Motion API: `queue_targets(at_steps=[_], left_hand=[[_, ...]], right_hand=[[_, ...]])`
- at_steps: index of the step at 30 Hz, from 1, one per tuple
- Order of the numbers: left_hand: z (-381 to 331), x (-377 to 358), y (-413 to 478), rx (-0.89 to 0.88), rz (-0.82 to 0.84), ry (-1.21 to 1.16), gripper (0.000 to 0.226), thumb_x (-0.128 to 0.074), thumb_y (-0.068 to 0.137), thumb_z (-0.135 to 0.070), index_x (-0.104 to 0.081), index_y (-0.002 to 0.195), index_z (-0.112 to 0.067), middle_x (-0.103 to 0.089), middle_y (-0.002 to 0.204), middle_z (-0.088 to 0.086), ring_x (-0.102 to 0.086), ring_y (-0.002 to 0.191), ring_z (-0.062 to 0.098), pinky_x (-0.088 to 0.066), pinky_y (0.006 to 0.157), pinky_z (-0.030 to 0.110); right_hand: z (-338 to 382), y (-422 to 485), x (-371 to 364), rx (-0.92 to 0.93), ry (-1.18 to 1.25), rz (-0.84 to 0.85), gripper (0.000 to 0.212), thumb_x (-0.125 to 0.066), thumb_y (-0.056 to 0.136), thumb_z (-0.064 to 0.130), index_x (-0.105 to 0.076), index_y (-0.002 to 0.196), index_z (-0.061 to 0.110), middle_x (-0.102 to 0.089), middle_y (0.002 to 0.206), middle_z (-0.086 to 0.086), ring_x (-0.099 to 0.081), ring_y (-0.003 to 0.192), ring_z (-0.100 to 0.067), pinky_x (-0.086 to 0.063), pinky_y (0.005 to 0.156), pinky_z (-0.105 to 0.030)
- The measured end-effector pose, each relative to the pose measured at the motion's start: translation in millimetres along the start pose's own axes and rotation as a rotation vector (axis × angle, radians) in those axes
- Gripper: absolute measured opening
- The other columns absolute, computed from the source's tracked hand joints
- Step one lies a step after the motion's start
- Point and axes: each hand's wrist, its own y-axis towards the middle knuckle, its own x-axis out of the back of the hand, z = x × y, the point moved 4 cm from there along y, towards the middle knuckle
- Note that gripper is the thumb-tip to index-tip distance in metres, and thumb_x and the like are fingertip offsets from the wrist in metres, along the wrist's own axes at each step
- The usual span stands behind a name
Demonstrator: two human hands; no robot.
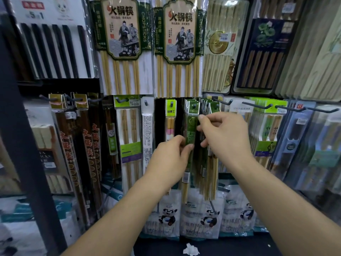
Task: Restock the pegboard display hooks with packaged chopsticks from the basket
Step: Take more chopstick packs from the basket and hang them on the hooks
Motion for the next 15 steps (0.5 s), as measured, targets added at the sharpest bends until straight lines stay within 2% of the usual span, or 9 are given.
queue_targets(at_steps=[2,4,5,7,9,10,12,13,15], left_hand=[[-2.9,4.5,-2.3,-0.012,-0.013,0.233,0.03,-0.055,0.101,-0.05,-0.054,0.092,-0.022,-0.061,0.073,-0.005,-0.06,0.068,0.017,-0.042,0.053,0.033],[-9.4,9.6,-9.6,-0.025,-0.065,0.338,0.034,-0.052,0.1,-0.055,-0.046,0.09,-0.023,-0.059,0.073,-0.005,-0.06,0.067,0.019,-0.042,0.05,0.033],[-15.3,10.0,-14.5,-0.041,-0.085,0.311,0.034,-0.05,0.1,-0.055,-0.044,0.088,-0.024,-0.058,0.072,-0.006,-0.058,0.065,0.016,-0.044,0.05,0.033],[-31.2,4.4,-22.0,-0.071,-0.071,0.11,0.028,-0.049,0.101,-0.053,-0.047,0.088,-0.028,-0.059,0.075,-0.009,-0.058,0.067,0.011,-0.05,0.057,0.036],[-44.7,-10.6,-26.0,-0.05,-0.017,-0.091,0.024,-0.047,0.102,-0.052,-0.053,0.106,-0.029,-0.065,0.095,-0.01,-0.063,0.086,0.009,-0.057,0.075,0.037],[-48.9,-20.3,-26.4,-0.029,0.018,-0.118,0.034,-0.043,0.103,-0.053,-0.052,0.124,-0.027,-0.066,0.116,-0.007,-0.063,0.104,0.011,-0.056,0.09,0.037],[-52.3,-40.3,-24.8,0.036,0.089,-0.141,0.06,-0.035,0.105,-0.056,-0.031,0.155,-0.023,-0.046,0.155,-0.001,-0.046,0.14,0.018,-0.04,0.115,0.036],[-53.2,-49.1,-23.2,0.08,0.118,-0.192,0.068,-0.032,0.105,-0.058,-0.019,0.161,-0.023,-0.032,0.165,-0.001,-0.034,0.15,0.02,-0.03,0.121,0.035],[-54.0,-65.4,-17.2,0.21,0.182,-0.368,0.077,-0.026,0.103,-0.066,-0.002,0.164,-0.025,-0.013,0.172,-0.001,-0.019,0.157,0.02,-0.019,0.122,0.035]], right_hand=[[-11.5,-6.7,9.5,-0.006,0.044,-0.04,0.025,-0.065,0.097,0.037,-0.07,0.073,0.03,-0.073,0.069,0.015,-0.066,0.045,-0.009,-0.049,0.045,-0.019],[-25.9,-11.9,18.9,-0.014,0.041,-0.082,0.024,-0.064,0.096,0.04,-0.07,0.074,0.031,-0.072,0.068,0.01,-0.067,0.05,-0.01,-0.053,0.05,-0.025],[-33.9,-14.1,22.3,-0.036,0.046,-0.1,0.022,-0.064,0.096,0.041,-0.069,0.076,0.033,-0.072,0.069,0.008,-0.068,0.055,-0.011,-0.056,0.055,-0.032],[-50.4,-15.4,24.3,-0.085,0.089,-0.116,0.018,-0.062,0.098,0.037,-0.068,0.081,0.033,-0.071,0.074,0.005,-0.069,0.068,-0.015,-0.061,0.068,-0.043],[-62.9,-15.0,18.9,-0.113,0.139,-0.042,0.013,-0.056,0.103,0.033,-0.068,0.1,0.033,-0.071,0.094,0.01,-0.069,0.09,-0.014,-0.058,0.086,-0.047],[-66.8,-15.0,14.6,-0.113,0.154,0.019,0.019,-0.051,0.105,0.033,-0.066,0.117,0.03,-0.067,0.109,0.015,-0.065,0.103,-0.006,-0.055,0.094,-0.039],[-73.3,-15.6,5.9,-0.136,0.255,0.148,0.039,-0.044,0.108,0.04,-0.05,0.146,0.031,-0.052,0.128,0.031,-0.051,0.115,0.018,-0.043,0.098,-0.013],[-75.7,-16.1,2.1,-0.173,0.331,0.2,0.047,-0.041,0.106,0.046,-0.043,0.151,0.035,-0.045,0.133,0.035,-0.045,0.117,0.023,-0.037,0.096,-0.007],[-82.2,-13.6,-5.0,-0.226,0.422,0.279,0.055,-0.037,0.101,0.058,-0.034,0.154,0.043,-0.036,0.141,0.032,-0.04,0.12,0.022,-0.033,0.096,-0.01]])
